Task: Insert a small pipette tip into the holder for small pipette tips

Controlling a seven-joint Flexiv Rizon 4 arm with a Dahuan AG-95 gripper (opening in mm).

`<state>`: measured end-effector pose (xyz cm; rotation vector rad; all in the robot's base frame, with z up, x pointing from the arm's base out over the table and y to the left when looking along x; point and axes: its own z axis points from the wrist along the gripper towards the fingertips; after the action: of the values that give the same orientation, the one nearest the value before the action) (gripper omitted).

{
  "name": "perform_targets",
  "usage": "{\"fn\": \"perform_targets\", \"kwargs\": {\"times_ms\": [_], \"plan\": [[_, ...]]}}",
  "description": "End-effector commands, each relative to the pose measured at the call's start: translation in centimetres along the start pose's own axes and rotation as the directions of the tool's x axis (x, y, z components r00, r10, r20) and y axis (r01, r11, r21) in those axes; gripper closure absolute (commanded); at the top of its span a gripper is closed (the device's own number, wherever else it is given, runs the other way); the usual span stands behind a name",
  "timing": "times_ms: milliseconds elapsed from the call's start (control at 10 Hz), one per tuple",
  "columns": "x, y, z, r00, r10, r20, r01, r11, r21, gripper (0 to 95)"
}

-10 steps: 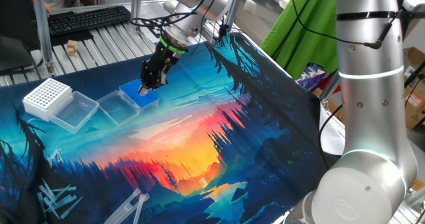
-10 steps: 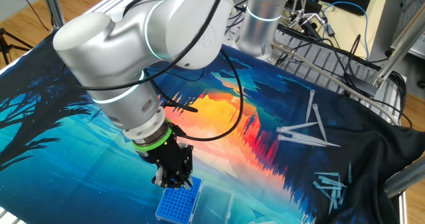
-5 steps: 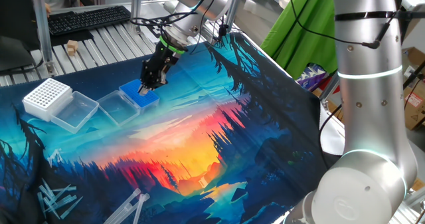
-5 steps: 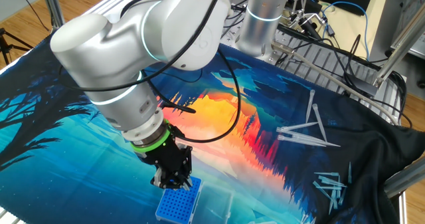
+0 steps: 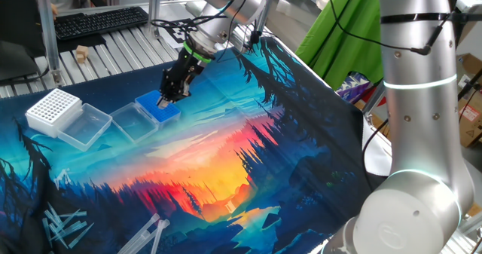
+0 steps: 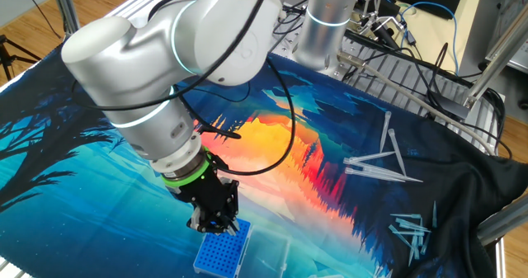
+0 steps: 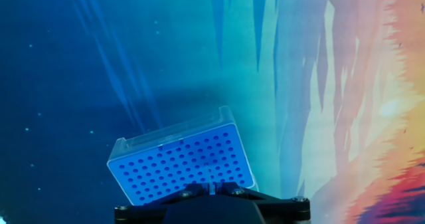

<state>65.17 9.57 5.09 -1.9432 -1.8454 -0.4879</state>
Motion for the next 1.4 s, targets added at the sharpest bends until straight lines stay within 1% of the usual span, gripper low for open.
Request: {"fn": "perform_targets", "kwargs": {"times_ms": [100, 400, 600, 800, 1000, 1200, 1400], "plan": [[0.01, 0.09, 0.08, 1.000, 0.007, -0.008, -0.007, 1.000, 0.000, 95.0], [0.01, 0.10, 0.07, 1.000, 0.011, -0.011, -0.011, 1.000, 0.000, 95.0], [-0.02, 0.12, 0.12, 0.999, 0.015, -0.028, -0.015, 1.000, 0.002, 95.0], [-0.05, 0.14, 0.17, 0.999, 0.020, -0.035, -0.020, 1.000, 0.003, 95.0], [-0.07, 0.17, 0.20, 0.998, 0.030, -0.053, -0.030, 1.000, 0.005, 95.0], [-0.06, 0.24, 0.17, 0.998, 0.032, -0.048, -0.032, 0.999, 0.004, 95.0], [-0.05, 0.26, 0.17, 0.998, 0.032, -0.049, -0.031, 0.999, 0.004, 95.0]]}}
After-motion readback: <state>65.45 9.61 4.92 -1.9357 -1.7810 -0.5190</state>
